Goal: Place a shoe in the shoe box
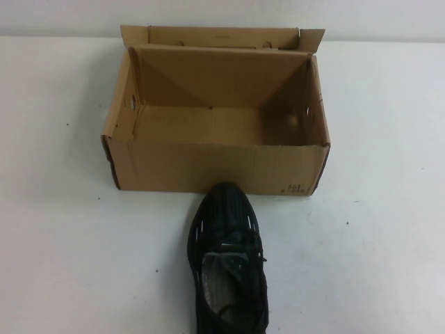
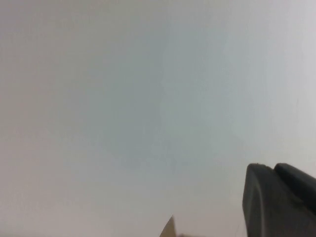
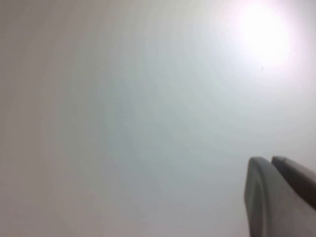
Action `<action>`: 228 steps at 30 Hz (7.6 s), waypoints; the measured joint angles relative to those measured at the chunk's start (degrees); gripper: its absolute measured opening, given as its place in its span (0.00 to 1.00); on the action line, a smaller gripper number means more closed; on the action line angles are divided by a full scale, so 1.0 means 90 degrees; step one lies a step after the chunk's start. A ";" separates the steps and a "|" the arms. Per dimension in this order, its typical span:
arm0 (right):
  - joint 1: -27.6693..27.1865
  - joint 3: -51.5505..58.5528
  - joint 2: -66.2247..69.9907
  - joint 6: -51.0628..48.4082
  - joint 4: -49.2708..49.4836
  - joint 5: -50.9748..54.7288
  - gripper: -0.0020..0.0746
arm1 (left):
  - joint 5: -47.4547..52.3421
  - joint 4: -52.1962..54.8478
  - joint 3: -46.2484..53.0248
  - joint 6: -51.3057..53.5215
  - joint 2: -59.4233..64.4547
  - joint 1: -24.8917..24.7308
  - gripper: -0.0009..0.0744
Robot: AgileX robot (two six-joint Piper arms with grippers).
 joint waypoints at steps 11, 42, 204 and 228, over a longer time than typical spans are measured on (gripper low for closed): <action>0.0000 -0.1139 -0.0037 0.1256 0.0003 -0.0700 0.00 | -0.2566 0.0027 -0.0160 -0.0541 -0.0025 0.0000 0.01; 0.0000 -0.4476 0.2355 0.1380 0.0040 0.5590 0.00 | 0.2190 0.0063 -0.2851 -0.0256 0.0101 0.0000 0.01; 0.5844 -1.4459 1.2892 0.1480 -0.1964 1.1979 0.04 | 0.6462 -0.7551 -0.4297 1.0304 0.5444 -0.0621 0.12; 0.5855 -1.4483 1.1864 -0.0692 -0.1468 1.1307 0.67 | 0.6904 -0.7451 -0.4297 1.0372 0.5486 -0.0621 0.12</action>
